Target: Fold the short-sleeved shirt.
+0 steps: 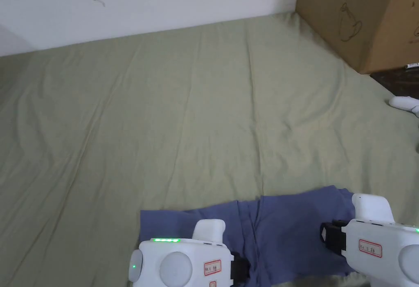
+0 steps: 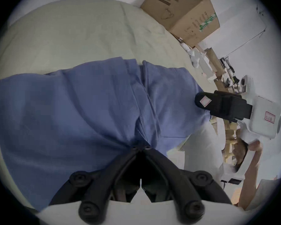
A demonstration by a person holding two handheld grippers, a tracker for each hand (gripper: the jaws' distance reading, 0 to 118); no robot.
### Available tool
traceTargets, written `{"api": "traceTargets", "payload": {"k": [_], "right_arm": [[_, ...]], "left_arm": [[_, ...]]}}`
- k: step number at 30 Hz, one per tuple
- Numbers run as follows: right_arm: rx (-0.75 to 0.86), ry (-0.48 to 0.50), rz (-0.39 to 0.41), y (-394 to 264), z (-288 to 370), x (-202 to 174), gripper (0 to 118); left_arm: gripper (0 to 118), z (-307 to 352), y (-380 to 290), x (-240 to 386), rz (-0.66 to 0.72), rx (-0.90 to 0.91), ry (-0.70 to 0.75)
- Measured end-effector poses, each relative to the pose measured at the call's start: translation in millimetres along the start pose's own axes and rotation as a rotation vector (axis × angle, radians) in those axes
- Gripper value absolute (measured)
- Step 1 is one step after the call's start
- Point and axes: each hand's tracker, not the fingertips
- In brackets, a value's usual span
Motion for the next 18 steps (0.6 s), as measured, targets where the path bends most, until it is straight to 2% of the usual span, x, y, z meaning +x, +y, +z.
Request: {"api": "traceTargets", "payload": {"k": [5,8,11,15,18], "right_arm": [[0.001,0.006,0.011,1,2,-3,0],[0.000,0.001,0.025,4,1,-9,0],[0.004,-0.002,0.037,8,4,-15,0],[0.027,0.003,0.059,16,12,-25,0],[0.035,0.001,0.076,20,12,-35,0]], "left_arm": [[0,10,5,6,0.078,0.006,-0.086],[0,13,6,16,0.031,0.016,-0.187],[0,20,8,14,0.037,0.009,-0.209],[0,57,10,-21,0.121,0.113,-0.250],[0,92,-4,-75,0.213,0.186,-0.274]]}}
